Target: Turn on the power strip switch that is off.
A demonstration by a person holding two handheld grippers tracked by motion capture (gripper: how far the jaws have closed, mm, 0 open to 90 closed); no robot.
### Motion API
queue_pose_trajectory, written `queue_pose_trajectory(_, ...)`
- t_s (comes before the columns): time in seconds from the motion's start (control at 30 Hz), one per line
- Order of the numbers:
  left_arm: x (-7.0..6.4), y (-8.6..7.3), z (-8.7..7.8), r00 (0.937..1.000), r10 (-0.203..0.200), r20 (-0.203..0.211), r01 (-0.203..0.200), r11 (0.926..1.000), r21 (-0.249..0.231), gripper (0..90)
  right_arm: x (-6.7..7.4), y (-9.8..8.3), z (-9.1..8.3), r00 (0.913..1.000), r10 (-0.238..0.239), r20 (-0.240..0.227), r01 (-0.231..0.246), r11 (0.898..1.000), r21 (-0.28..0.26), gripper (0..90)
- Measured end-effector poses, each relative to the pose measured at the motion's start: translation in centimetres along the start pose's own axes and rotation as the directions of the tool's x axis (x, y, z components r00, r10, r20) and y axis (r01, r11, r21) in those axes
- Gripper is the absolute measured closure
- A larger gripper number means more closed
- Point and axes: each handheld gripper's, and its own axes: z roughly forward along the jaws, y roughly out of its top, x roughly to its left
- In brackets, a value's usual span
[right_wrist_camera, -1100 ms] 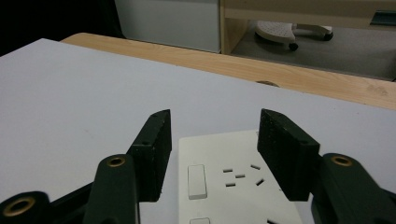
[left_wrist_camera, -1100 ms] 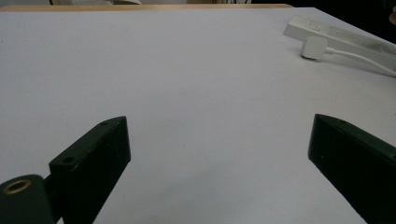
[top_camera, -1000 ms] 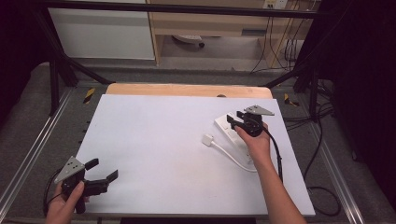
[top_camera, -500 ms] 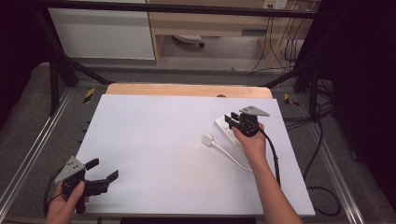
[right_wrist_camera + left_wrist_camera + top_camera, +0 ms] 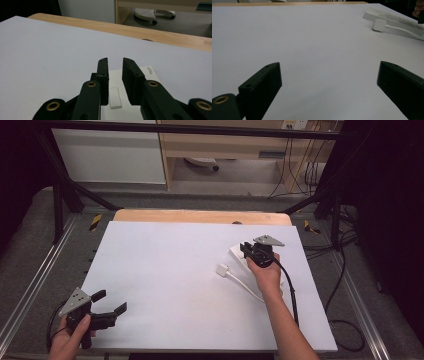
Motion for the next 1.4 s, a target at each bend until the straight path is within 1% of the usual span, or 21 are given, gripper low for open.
queue_pose_trajectory(0.03, 0.0, 0.0, 0.0, 1.0, 0.0, 0.001, 0.0, 1.0, -0.001, 5.7, 0.2, -0.2, 0.1, 0.9999, -0.009, 0.006, 0.009, 1.0, 0.003, 78.0)
queue_pose_trajectory(0.13, 0.0, 0.0, 0.0, 1.0, -0.002, 0.002, 0.002, 1.0, -0.002, 5.7, 0.3, -0.4, 0.3, 0.9999, -0.006, 0.008, 0.006, 1.0, 0.013, 79.6)
queue_pose_trajectory(0.17, 0.0, 0.0, 0.0, 1.0, -0.001, 0.002, 0.001, 1.0, -0.002, 5.7, 0.5, -0.6, 0.4, 0.9999, -0.009, 0.012, 0.009, 1.0, 0.013, 81.9)
queue_pose_trajectory(0.23, 0.0, 0.0, 0.0, 1.0, 0.001, 0.001, -0.001, 1.0, -0.001, 5.7, 0.5, -0.6, 0.4, 0.9999, -0.008, 0.014, 0.008, 1.0, 0.016, 83.5)
queue_pose_trajectory(0.27, 0.0, 0.0, 0.0, 1.0, 0.001, 0.002, -0.001, 1.0, -0.001, 5.7, 0.7, -0.7, 0.5, 0.9997, -0.008, 0.022, 0.008, 1.0, 0.016, 86.1)
queue_pose_trajectory(0.3, 0.0, 0.0, 0.0, 1.0, 0.001, 0.002, -0.001, 1.0, -0.001, 5.7, 0.7, -0.7, 0.5, 0.9997, -0.008, 0.022, 0.008, 1.0, 0.016, 86.1)
queue_pose_trajectory(0.43, 0.0, 0.0, 0.0, 1.0, 0.002, 0.002, -0.002, 1.0, -0.001, 5.7, 1.0, -0.8, 0.6, 0.9993, 0.007, 0.036, -0.008, 1.0, 0.02, 89.4)
queue_pose_trajectory(0.5, 0.0, 0.0, 0.0, 1.0, 0.002, 0.003, -0.002, 1.0, -0.001, 5.7, 1.0, -0.8, 0.7, 0.9993, 0.008, 0.037, -0.009, 1.0, 0.021, 89.8)
queue_pose_trajectory(0.57, 0.0, 0.0, 0.0, 1.0, 0.004, 0.002, -0.004, 1.0, -0.001, 5.7, 1.1, -1.0, 0.7, 0.9989, 0.007, 0.046, -0.008, 1.0, 0.023, 90.0)
queue_pose_trajectory(0.6, 0.0, 0.0, 0.0, 1.0, 0.003, 0.003, -0.003, 1.0, -0.001, 5.7, 1.1, -1.2, 0.8, 0.9981, 0.02, 0.059, -0.021, 0.999, 0.025, 90.0)
queue_pose_trajectory(0.67, 0.0, 0.0, 0.0, 1.0, 0.005, 0.003, -0.005, 1.0, -0.001, 5.7, 1.2, -1.4, 0.8, 0.9973, 0.022, 0.07, -0.024, 0.999, 0.034, 90.0)
queue_pose_trajectory(0.77, -0.1, 0.0, 0.0, 1.0, 0.007, 0.003, -0.007, 1.0, 0.0, 5.7, 1.2, -1.7, 1.0, 0.9967, 0.022, 0.078, -0.025, 0.999, 0.043, 90.0)
queue_pose_trajectory(0.87, -0.1, 0.0, 0.0, 1.0, 0.007, 0.006, -0.007, 1.0, 0.0, 5.7, 1.4, -1.9, 1.2, 0.9968, 0.017, 0.078, -0.022, 0.998, 0.055, 90.0)
queue_pose_trajectory(0.9, -0.1, 0.0, 0.0, 1.0, 0.008, 0.006, -0.008, 1.0, 0.0, 5.7, 1.4, -1.9, 1.2, 0.9969, 0.008, 0.078, -0.012, 0.998, 0.057, 90.0)
queue_pose_trajectory(1.03, -0.1, 0.0, 0.0, 0.9999, 0.011, 0.007, -0.011, 0.9999, 0.002, 5.7, 1.4, -2.1, 1.5, 0.9957, 0.011, 0.092, -0.018, 0.997, 0.073, 90.0)
queue_pose_trajectory(1.17, -0.1, 0.0, 0.0, 0.9999, 0.013, 0.007, -0.013, 0.9999, 0.002, 5.7, 1.4, -2.1, 1.5, 0.9955, 0.008, 0.095, -0.016, 0.996, 0.083, 90.0)
queue_pose_trajectory(1.27, -0.1, 0.0, 0.0, 0.9999, 0.013, 0.008, -0.013, 0.9999, 0.002, 5.7, 1.4, -2.2, 1.7, 0.9954, 0.007, 0.096, -0.017, 0.994, 0.108, 90.0)
queue_pose_trajectory(1.4, -0.2, 0.0, 0.0, 0.9998, 0.016, 0.007, -0.016, 0.9999, 0.003, 5.7, 1.3, -2.3, 1.7, 0.9948, 0.005, 0.102, -0.018, 0.992, 0.121, 90.0)
